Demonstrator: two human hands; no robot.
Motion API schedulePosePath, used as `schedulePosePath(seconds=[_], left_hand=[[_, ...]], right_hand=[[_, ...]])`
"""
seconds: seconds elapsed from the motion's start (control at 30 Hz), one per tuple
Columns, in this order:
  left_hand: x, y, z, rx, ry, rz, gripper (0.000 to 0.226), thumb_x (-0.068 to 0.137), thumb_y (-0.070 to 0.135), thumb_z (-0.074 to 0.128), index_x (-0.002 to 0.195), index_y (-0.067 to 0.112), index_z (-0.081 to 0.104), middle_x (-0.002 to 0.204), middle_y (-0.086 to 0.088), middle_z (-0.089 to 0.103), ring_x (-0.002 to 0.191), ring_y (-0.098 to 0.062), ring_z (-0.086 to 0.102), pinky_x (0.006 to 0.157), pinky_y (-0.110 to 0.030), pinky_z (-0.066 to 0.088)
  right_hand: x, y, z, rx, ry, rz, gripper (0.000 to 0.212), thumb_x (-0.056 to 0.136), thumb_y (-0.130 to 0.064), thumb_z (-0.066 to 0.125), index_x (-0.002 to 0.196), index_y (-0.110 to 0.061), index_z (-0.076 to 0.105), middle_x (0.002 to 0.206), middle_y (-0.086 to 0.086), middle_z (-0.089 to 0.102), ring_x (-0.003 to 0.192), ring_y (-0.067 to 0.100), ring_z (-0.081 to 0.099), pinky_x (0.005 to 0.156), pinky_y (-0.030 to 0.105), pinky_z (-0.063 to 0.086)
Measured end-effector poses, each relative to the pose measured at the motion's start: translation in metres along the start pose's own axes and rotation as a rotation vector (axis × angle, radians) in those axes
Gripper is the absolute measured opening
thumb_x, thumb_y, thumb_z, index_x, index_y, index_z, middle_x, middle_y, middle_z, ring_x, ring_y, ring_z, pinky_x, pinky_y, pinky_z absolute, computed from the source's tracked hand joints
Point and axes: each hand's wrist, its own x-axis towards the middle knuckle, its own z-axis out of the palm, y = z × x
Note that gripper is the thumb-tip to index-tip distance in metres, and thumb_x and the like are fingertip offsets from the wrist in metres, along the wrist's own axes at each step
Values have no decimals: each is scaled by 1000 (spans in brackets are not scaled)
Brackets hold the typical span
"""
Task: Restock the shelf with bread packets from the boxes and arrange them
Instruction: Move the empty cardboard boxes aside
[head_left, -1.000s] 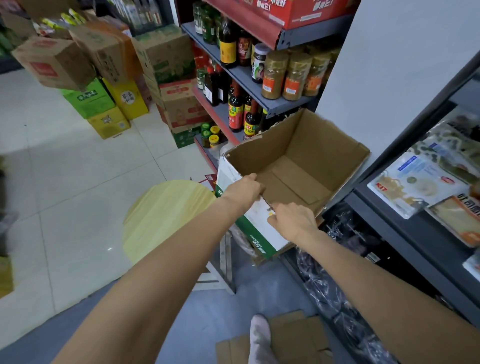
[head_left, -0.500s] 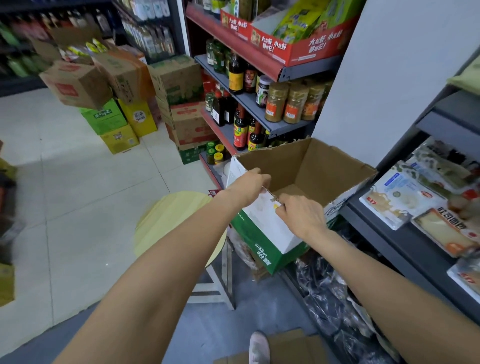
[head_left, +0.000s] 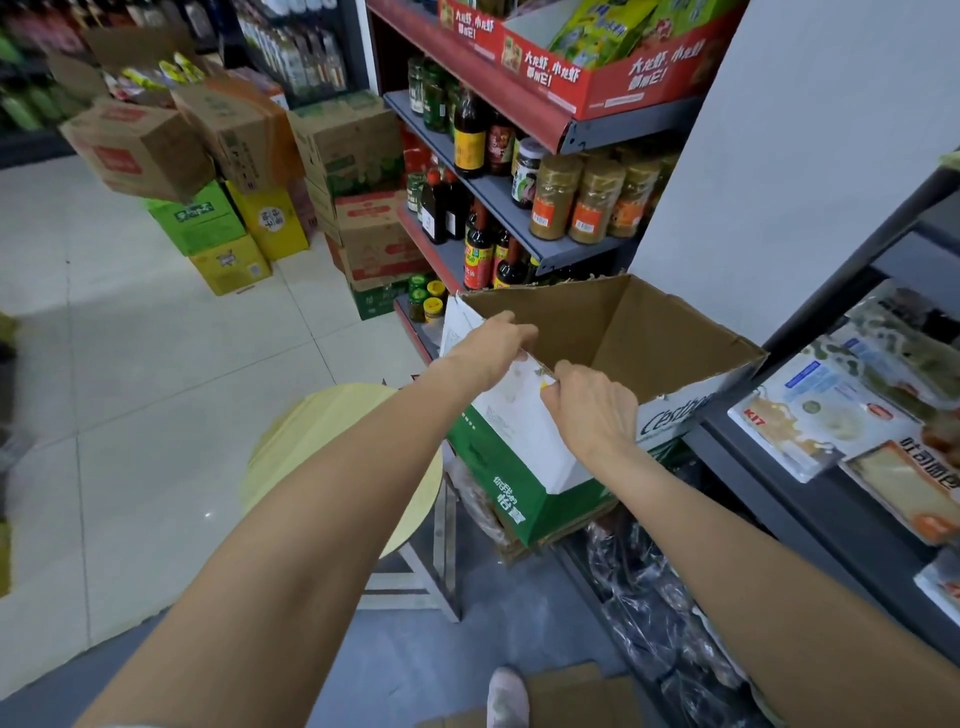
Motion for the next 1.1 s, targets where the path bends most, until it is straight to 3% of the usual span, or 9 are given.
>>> schedulePosePath(seconds=[0.17, 0.33, 0.47, 0.57, 0.77, 0.97, 1.03, 1.1], left_hand=[[9, -7, -24, -25, 76, 18, 18, 95, 3, 49, 111, 5, 57, 95, -6, 35, 84, -23, 43, 72, -26, 32], [-4, 0, -55, 27, 69, 73, 17, 95, 8, 50, 110, 4, 58, 96, -6, 35, 91, -26, 49, 82, -31, 39], [-27, 18, -82, 50, 153, 122, 17, 94, 7, 52, 109, 8, 60, 100, -8, 43, 104, -27, 48, 83, -30, 38], [-63, 20, -105, 101, 220, 97, 18, 97, 17, 50, 112, 12, 59, 110, -11, 52, 107, -27, 45, 84, -32, 36], [-198, -8, -147, 288, 188, -14, 34, 94, 38, 52, 125, 24, 53, 119, -1, 52, 116, -24, 38, 90, -33, 32], [-371, -46, -161, 180, 246, -220, 28, 88, 34, 62, 110, 17, 60, 109, -4, 55, 107, -23, 47, 87, -30, 38], [-427, -59, -165, 145, 267, -319, 26, 88, 33, 63, 107, 16, 60, 107, -4, 54, 99, -24, 53, 83, -33, 42], [-481, -74, -167, 131, 284, -432, 26, 89, 35, 61, 106, 16, 58, 101, 0, 50, 87, -21, 51, 81, -33, 37]], right_hand=[[17, -5, -19, 41, 68, 8, 16, 93, -17, 38, 80, -11, 45, 82, 9, 60, 65, 29, 42, 58, 31, 29], [6, -12, -35, 105, 103, -11, 24, 97, -26, 40, 84, -9, 51, 79, 10, 61, 67, 29, 50, 57, 30, 30], [-6, -15, -59, 169, 86, -14, 36, 92, -48, 50, 80, -14, 46, 85, 10, 65, 83, 31, 61, 59, 29, 32], [-21, -29, -83, 214, 116, -79, 37, 89, -50, 54, 82, -14, 54, 85, 8, 66, 85, 30, 61, 56, 30, 30], [-87, -107, -109, 301, 50, -266, 36, 89, -49, 54, 81, -14, 57, 66, -1, 55, 68, 22, 54, 48, 28, 25], [-180, -219, -126, 245, 40, -496, 27, 90, -47, 54, 83, -21, 56, 76, -3, 60, 81, 23, 59, 53, 30, 30], [-207, -260, -130, 226, 32, -584, 24, 90, -47, 54, 90, -24, 59, 84, -2, 64, 90, 23, 60, 59, 31, 32], [-230, -303, -131, 186, 34, -693, 27, 91, -45, 54, 105, -24, 62, 99, 0, 68, 98, 24, 61, 64, 30, 35]])
